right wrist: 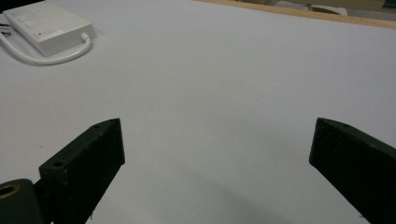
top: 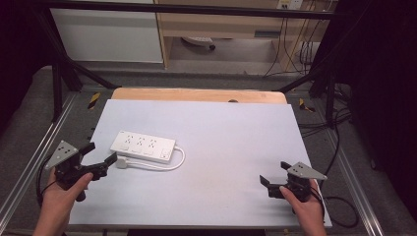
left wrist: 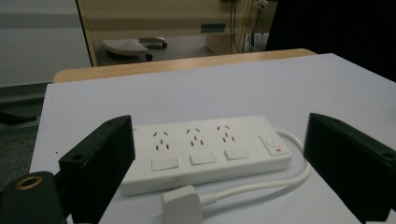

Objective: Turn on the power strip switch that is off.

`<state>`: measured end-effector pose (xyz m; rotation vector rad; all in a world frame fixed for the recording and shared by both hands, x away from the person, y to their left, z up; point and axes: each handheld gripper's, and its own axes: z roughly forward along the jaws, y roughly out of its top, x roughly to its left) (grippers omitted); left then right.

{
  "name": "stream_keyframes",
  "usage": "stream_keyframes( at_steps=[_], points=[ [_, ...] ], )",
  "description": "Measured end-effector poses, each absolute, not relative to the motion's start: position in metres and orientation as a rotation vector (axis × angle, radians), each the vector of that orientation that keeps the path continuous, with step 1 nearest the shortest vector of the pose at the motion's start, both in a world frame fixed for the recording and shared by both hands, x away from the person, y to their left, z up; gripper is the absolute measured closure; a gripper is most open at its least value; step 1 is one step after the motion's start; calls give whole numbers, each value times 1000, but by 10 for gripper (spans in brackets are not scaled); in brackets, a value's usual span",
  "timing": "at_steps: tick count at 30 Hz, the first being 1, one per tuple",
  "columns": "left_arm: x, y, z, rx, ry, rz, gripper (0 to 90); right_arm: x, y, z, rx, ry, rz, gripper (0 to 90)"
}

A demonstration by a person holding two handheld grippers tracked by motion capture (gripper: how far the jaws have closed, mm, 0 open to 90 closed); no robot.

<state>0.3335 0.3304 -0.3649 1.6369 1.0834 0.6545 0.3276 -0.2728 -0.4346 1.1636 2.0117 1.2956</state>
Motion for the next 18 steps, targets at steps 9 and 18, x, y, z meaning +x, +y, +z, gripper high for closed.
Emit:
stream_keyframes(
  at_steps=[9,18],
  points=[
    [345,331,-367,1628,1095,640,95,327,-273,-434,1169,2008,1299,37],
    [358,330,-365,1636,1107,652,125,327,-274,-434,1166,2009,1297,37]
  ],
)
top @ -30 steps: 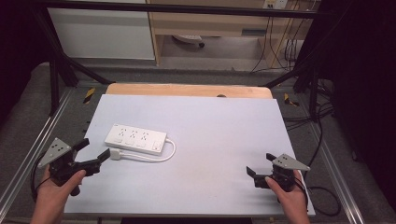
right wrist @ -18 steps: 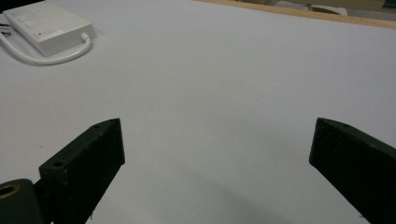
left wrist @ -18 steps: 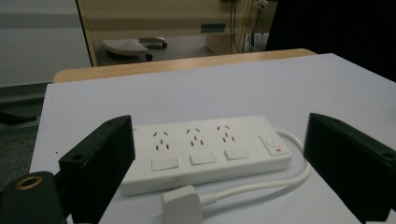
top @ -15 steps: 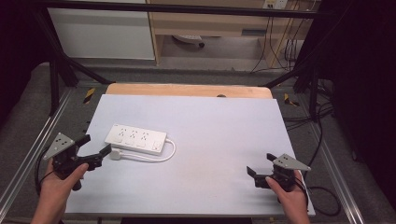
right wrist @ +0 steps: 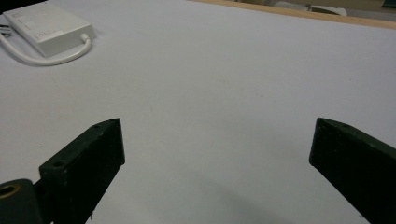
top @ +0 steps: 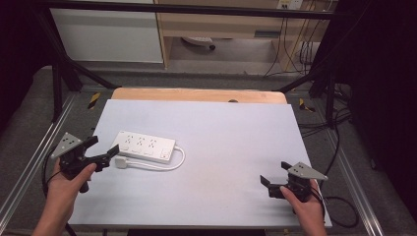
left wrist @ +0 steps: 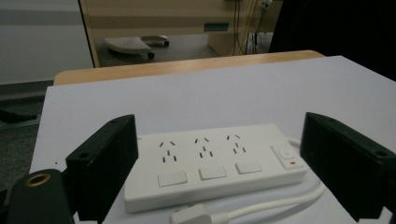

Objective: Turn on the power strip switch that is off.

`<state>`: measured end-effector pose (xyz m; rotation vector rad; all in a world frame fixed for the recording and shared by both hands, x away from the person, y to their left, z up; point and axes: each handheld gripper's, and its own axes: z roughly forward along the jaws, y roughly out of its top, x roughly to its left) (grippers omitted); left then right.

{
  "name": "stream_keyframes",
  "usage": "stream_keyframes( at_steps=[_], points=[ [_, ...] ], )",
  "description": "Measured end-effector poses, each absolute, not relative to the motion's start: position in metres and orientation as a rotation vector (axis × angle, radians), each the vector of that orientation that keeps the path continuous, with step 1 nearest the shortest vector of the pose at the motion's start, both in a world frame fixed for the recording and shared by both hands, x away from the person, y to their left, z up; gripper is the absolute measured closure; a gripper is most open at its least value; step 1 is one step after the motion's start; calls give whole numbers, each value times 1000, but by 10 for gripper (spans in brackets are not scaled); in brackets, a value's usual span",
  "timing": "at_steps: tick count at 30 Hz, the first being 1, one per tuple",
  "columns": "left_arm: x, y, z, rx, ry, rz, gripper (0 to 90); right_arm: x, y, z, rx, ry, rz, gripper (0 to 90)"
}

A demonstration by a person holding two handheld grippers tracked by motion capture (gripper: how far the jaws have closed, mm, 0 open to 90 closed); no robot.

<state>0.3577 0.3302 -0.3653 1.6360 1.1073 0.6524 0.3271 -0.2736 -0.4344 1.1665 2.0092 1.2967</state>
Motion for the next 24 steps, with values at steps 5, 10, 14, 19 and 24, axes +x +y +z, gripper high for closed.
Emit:
stream_keyframes(
  at_steps=[5,10,14,19,24],
  points=[
    [361,328,-366,1653,1108,650,148,327,-273,-434,1172,2006,1301,37],
    [365,329,-368,1661,1113,650,190,327,-273,-435,1168,2010,1293,37],
    [371,330,-370,1665,1127,649,218,327,-274,-435,1168,2010,1293,37],
    [378,332,-375,1674,1147,648,240,327,-273,-435,1169,2010,1294,37],
    [385,332,-379,1679,1161,642,316,327,-274,-435,1173,2008,1295,37]
  ],
)
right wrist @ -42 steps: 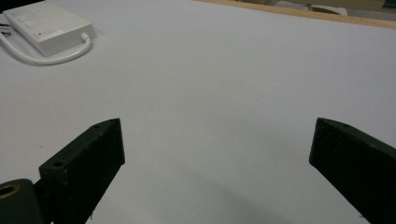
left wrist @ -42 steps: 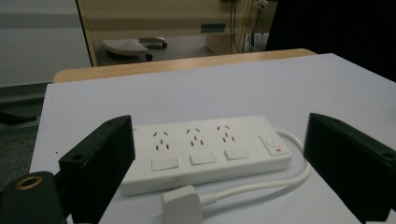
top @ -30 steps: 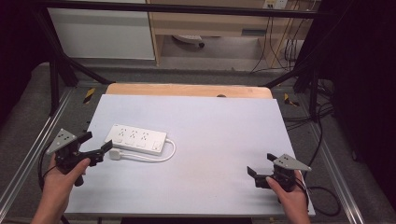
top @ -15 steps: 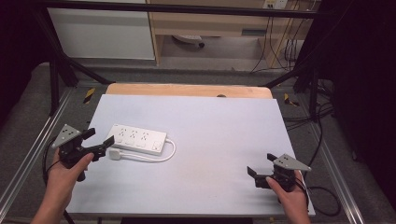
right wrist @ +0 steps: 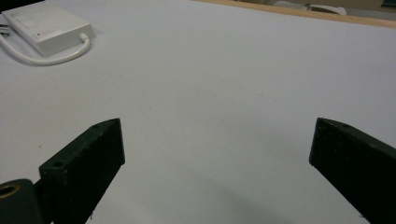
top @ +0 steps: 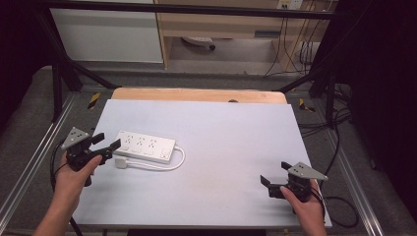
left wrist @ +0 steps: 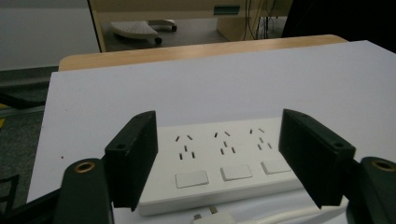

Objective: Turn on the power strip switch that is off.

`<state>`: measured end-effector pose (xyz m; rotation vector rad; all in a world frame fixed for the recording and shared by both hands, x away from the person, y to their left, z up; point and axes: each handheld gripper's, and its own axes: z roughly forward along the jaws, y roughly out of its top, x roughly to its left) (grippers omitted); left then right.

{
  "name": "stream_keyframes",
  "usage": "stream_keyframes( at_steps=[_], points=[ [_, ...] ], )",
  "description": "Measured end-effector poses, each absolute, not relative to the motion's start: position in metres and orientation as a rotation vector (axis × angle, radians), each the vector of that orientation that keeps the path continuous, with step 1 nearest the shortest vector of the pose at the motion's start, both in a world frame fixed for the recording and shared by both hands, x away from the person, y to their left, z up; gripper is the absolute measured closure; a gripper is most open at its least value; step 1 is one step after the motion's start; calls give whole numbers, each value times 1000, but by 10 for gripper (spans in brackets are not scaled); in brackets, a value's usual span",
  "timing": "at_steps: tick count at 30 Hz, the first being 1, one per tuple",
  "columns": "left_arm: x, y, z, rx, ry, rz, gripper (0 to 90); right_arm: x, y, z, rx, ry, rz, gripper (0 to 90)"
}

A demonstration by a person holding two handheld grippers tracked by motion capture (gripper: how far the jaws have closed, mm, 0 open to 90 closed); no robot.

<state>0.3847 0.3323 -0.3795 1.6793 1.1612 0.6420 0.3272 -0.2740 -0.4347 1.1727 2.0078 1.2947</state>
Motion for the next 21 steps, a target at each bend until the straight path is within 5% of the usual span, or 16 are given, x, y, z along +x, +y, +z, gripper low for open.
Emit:
stream_keyframes(
  at_steps=[21],
  points=[
    [402,330,-395,1731,1161,592,749,327,-274,-435,1176,2005,1300,37]
  ],
)
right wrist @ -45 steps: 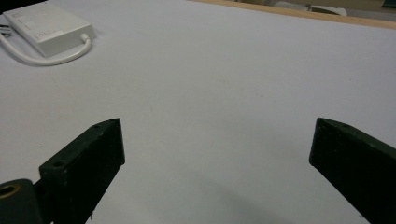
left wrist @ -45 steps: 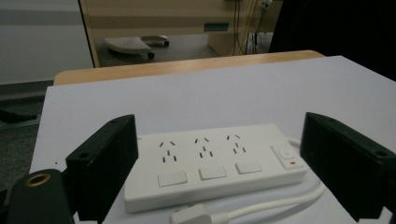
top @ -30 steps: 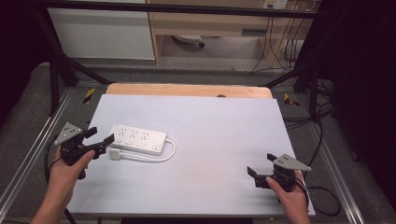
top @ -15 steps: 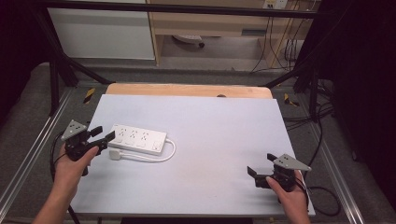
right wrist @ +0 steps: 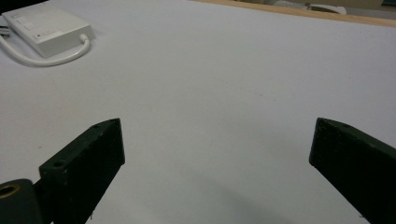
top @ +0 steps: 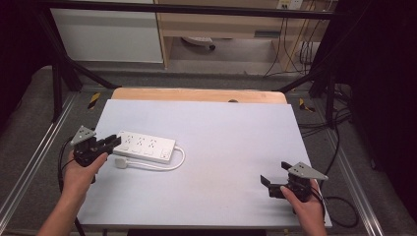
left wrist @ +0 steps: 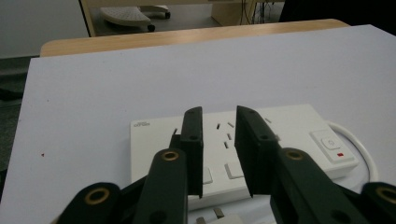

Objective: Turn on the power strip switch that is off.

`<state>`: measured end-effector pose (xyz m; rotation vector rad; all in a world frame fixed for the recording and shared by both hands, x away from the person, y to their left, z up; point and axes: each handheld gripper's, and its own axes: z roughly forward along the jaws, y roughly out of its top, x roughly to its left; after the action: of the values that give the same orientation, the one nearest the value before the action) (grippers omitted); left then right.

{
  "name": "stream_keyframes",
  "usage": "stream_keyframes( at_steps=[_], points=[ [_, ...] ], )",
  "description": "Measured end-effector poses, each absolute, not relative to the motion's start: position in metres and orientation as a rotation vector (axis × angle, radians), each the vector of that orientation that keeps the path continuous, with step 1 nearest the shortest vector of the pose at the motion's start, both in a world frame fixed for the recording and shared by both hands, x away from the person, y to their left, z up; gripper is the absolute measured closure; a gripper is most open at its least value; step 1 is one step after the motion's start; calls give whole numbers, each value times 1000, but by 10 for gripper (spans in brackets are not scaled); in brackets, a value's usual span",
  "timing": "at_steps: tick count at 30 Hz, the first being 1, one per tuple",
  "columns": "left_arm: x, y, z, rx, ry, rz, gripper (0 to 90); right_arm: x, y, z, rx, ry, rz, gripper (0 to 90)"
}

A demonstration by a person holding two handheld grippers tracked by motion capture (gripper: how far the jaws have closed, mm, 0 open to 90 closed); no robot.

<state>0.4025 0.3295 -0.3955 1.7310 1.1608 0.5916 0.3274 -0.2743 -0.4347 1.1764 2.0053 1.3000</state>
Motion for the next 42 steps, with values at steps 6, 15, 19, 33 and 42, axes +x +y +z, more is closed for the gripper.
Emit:
stream_keyframes(
  at_steps=[6,15,19,33,42],
  points=[
    [407,328,-402,1737,1187,597,816,327,-274,-435,1176,2004,1300,37],
    [415,335,-408,1705,1231,578,896,327,-274,-435,1177,2005,1300,37],
    [417,335,-411,1710,1233,582,899,327,-274,-435,1176,2007,1297,37],
    [423,335,-425,1749,1259,567,900,326,-275,-434,1176,1999,1306,37],
    [422,330,-429,1774,1237,543,900,326,-275,-434,1177,2002,1303,37]
  ],
)
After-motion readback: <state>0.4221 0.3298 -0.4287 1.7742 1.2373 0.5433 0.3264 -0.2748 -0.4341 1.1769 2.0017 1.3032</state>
